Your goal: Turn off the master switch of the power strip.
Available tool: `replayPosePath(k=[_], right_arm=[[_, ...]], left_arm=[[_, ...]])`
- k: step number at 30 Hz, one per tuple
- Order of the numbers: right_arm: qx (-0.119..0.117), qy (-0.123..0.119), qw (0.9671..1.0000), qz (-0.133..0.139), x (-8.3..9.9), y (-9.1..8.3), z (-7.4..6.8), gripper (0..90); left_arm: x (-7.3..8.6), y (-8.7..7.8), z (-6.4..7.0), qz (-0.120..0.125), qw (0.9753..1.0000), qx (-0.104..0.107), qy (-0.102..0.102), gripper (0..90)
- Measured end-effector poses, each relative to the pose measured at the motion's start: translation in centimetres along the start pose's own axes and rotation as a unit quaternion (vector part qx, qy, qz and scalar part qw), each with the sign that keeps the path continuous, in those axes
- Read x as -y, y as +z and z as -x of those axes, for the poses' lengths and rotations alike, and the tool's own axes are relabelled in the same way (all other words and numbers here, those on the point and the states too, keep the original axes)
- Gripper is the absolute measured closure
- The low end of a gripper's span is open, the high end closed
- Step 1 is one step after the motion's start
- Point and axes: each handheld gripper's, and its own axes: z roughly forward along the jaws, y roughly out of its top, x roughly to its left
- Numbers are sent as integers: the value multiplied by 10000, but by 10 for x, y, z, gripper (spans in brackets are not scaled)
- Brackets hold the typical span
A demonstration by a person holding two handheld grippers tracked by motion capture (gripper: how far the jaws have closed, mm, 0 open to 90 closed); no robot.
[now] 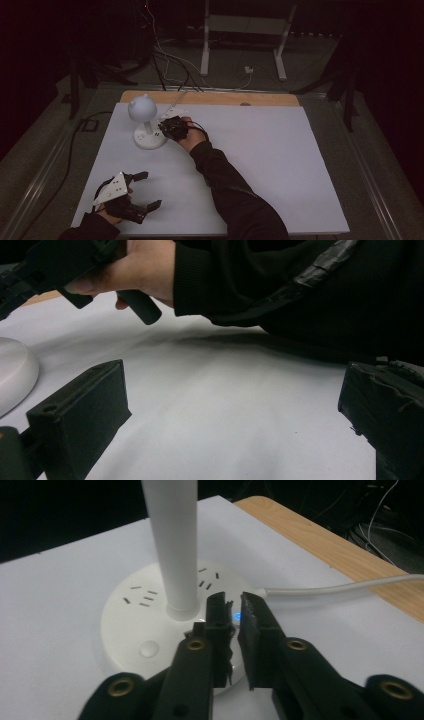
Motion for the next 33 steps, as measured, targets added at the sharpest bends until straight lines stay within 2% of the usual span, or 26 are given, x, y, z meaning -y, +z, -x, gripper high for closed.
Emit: replayPosePath(k=[10,18,23,27,33], right_arm=[[8,159,9998,-84,0,13,6,896],[178,232,9995,-78,3,23,7,899],[152,290,9994,-102,3,30,9,899],[119,458,9988,-122,5,33,11,899],[138,344,9993,-84,3,36,9,898]], left_arm=[[0,0,0,1,10000,8,-27,3],[0,0,0,-15,10000,7,-15,3],[0,0,-1,-9,10000,12,-31,3],[0,0,0,-9,10000,18,-22,3],[1,0,0,-11,10000,19,-24,3]])
